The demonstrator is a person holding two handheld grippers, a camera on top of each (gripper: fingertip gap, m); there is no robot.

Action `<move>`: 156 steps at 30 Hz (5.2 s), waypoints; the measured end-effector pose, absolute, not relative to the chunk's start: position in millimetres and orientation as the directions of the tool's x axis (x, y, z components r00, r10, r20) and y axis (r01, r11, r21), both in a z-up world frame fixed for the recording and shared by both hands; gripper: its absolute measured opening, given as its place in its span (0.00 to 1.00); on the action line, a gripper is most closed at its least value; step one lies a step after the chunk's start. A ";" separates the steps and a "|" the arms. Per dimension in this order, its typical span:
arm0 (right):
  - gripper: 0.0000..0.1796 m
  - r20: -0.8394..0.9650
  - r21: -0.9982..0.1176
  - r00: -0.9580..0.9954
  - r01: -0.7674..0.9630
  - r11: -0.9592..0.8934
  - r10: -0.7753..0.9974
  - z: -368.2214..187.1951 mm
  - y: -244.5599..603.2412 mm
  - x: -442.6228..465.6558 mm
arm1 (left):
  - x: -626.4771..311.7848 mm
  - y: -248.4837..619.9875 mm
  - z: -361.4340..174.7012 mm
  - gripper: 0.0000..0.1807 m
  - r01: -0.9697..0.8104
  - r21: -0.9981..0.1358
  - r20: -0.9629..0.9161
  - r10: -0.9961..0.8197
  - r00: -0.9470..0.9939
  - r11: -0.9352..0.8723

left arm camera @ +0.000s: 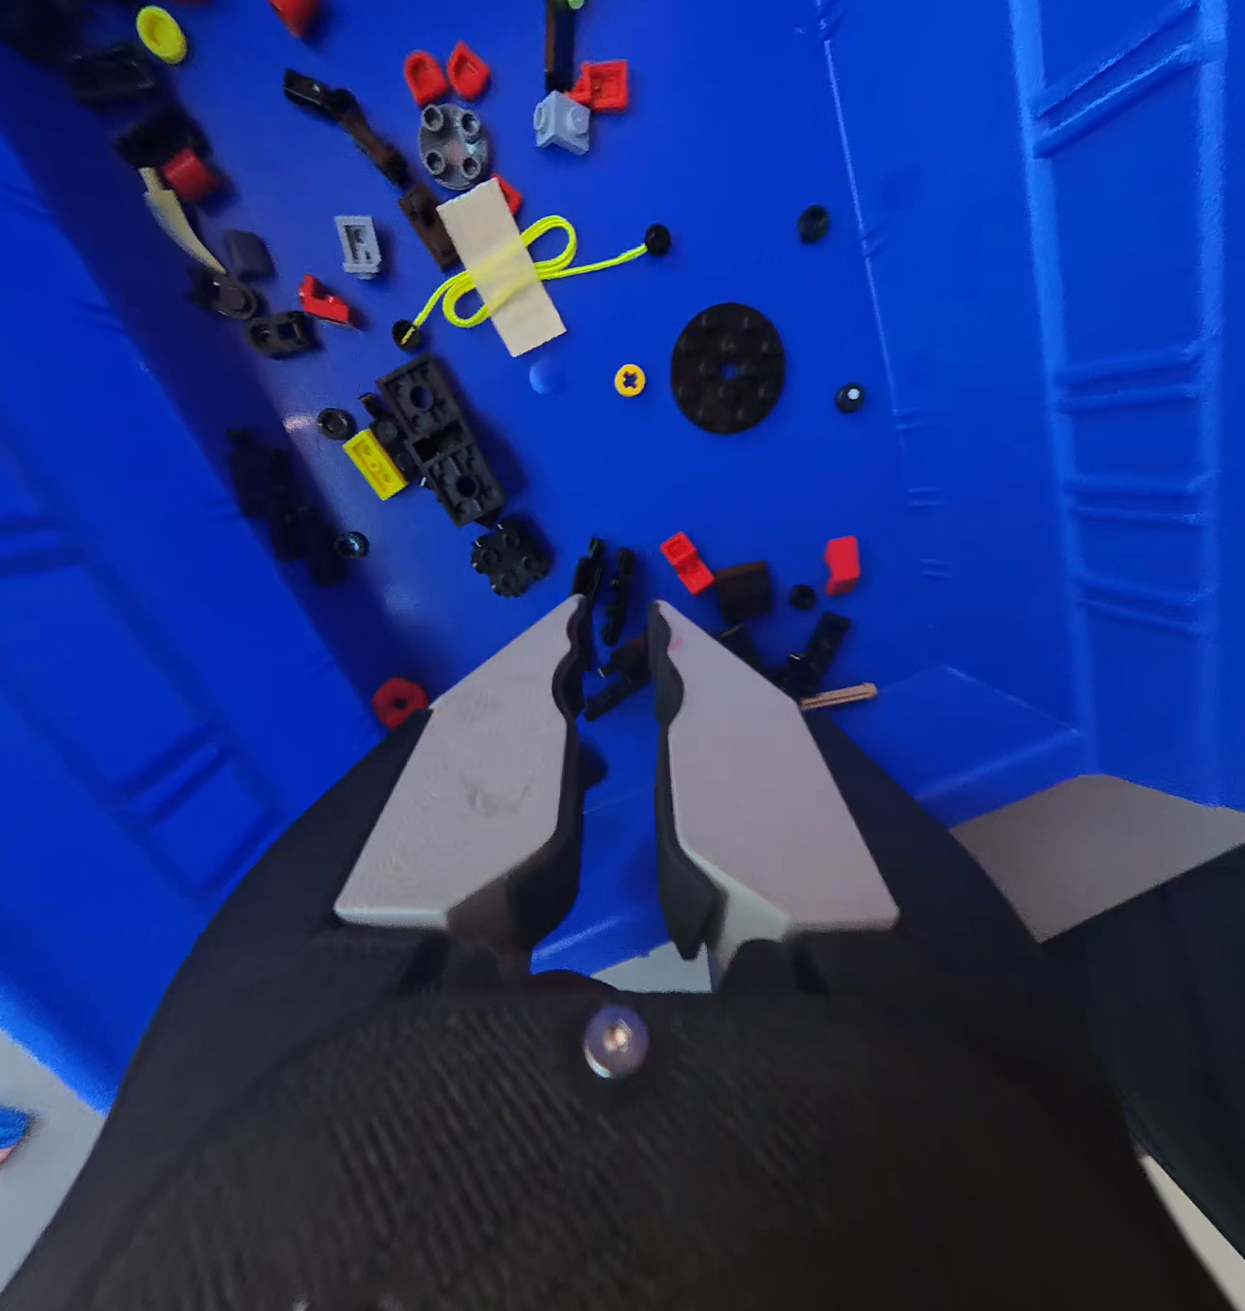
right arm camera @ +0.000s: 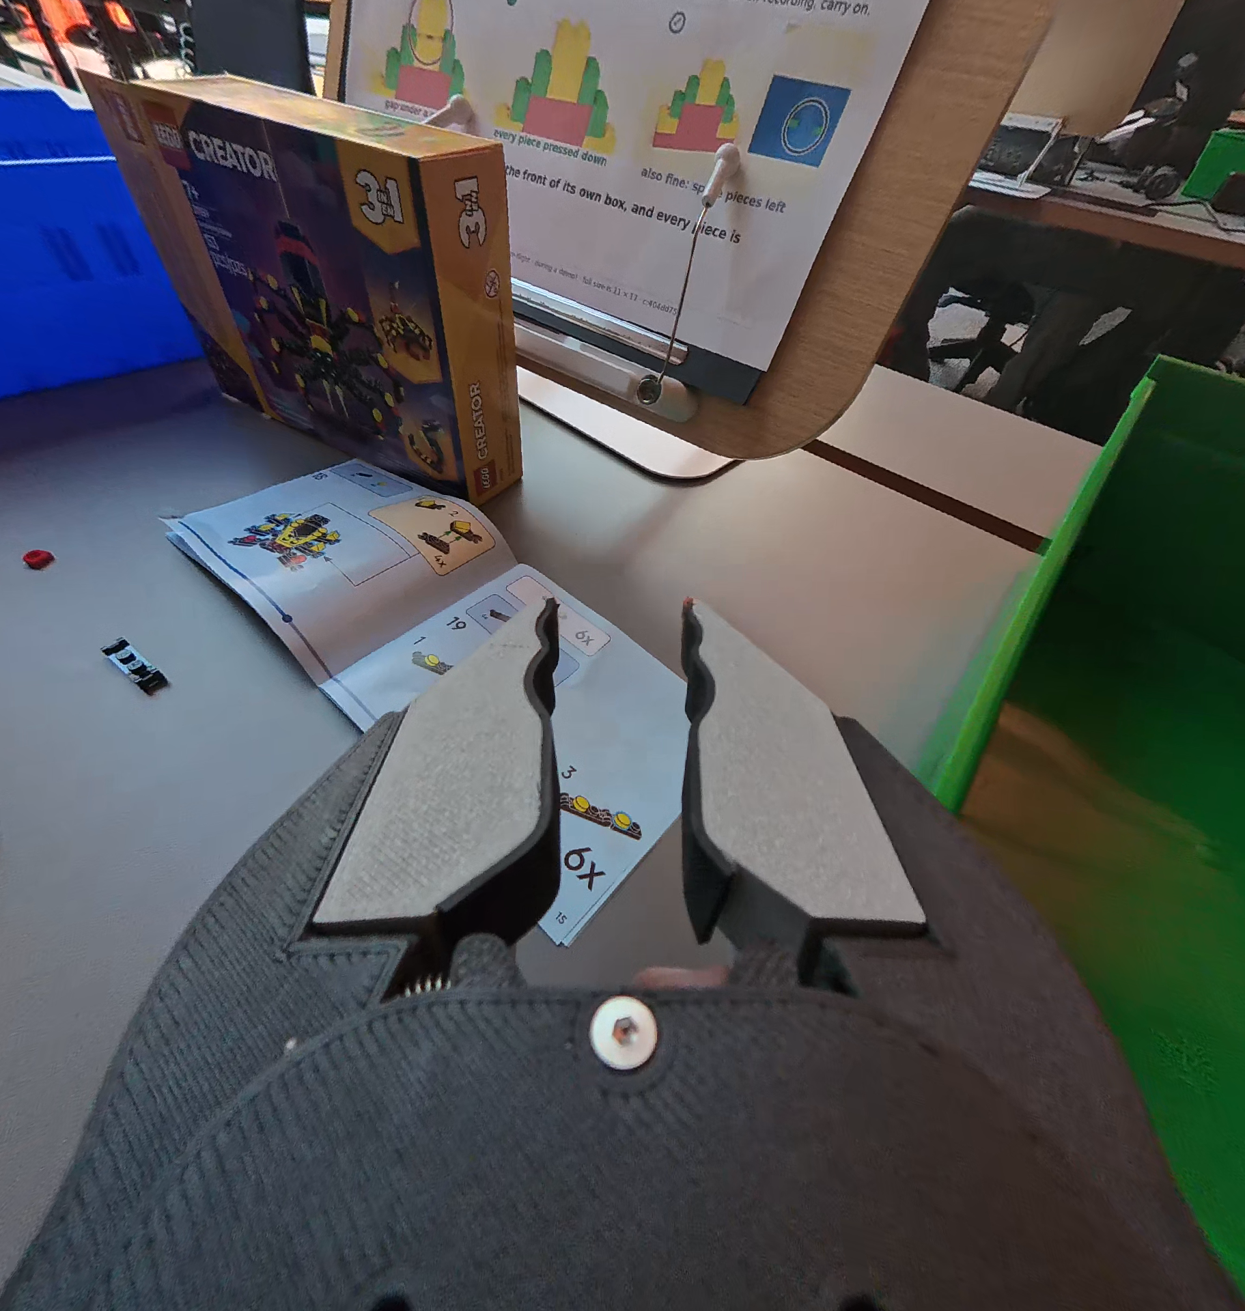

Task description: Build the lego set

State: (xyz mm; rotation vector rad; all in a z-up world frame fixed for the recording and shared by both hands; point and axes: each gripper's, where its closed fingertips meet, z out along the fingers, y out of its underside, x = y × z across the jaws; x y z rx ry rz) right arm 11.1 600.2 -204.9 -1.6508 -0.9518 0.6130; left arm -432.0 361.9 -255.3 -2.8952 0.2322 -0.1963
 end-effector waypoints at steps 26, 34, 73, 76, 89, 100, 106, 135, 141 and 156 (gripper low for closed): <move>0.16 0.070 -0.955 0.547 0.278 -0.102 0.834 -205.6 600.9 11.1 | -427.0 364.1 -236.9 0.03 -0.257 -0.249 0.041 -0.275 0.960 -0.934; 0.17 0.060 -0.951 0.537 0.288 -0.115 0.841 -208.1 598.3 9.3 | -388.4 387.8 -194.2 0.03 -0.175 -0.430 0.267 -0.310 0.912 -0.886; 0.16 0.057 -0.946 0.530 0.299 -0.124 0.846 -211.2 596.9 9.4 | -423.6 384.4 -243.9 0.00 -0.320 -0.300 0.017 -0.341 0.940 -0.899; 0.16 0.059 -0.947 0.529 0.298 -0.121 0.847 -210.0 596.7 9.3 | -418.6 389.3 -221.5 0.00 -0.333 -0.343 -0.014 -0.349 0.937 -0.879; 0.16 0.069 -0.948 0.514 0.301 -0.104 0.855 -207.0 594.8 8.0 | -436.6 379.4 -248.3 0.04 -0.304 -0.208 -0.028 -0.305 0.952 -0.930; 0.16 0.058 -0.945 0.522 0.303 -0.121 0.851 -211.0 597.3 8.6 | -432.7 386.0 -262.7 0.11 -0.006 -0.216 0.142 -0.037 0.989 -0.976; 0.16 0.063 -0.947 0.520 0.301 -0.113 0.852 -208.9 595.2 8.5 | -422.2 387.1 -262.8 0.12 0.058 -0.214 0.181 0.019 0.983 -0.975; 0.16 0.072 -0.948 0.505 0.303 -0.099 0.860 -206.7 590.9 5.2 | -420.1 397.6 -267.9 0.07 0.119 -0.212 0.210 0.074 0.975 -0.970; 0.15 0.080 -0.947 0.503 0.307 -0.091 0.861 -206.1 590.0 4.7 | -425.6 397.8 -269.9 0.00 0.058 -0.220 0.167 0.021 0.986 -0.974; 0.15 0.081 -0.945 0.499 0.312 -0.092 0.863 -207.7 589.4 3.7 | -432.3 380.6 -252.1 0.00 -0.152 -0.230 -0.004 -0.156 0.988 -0.961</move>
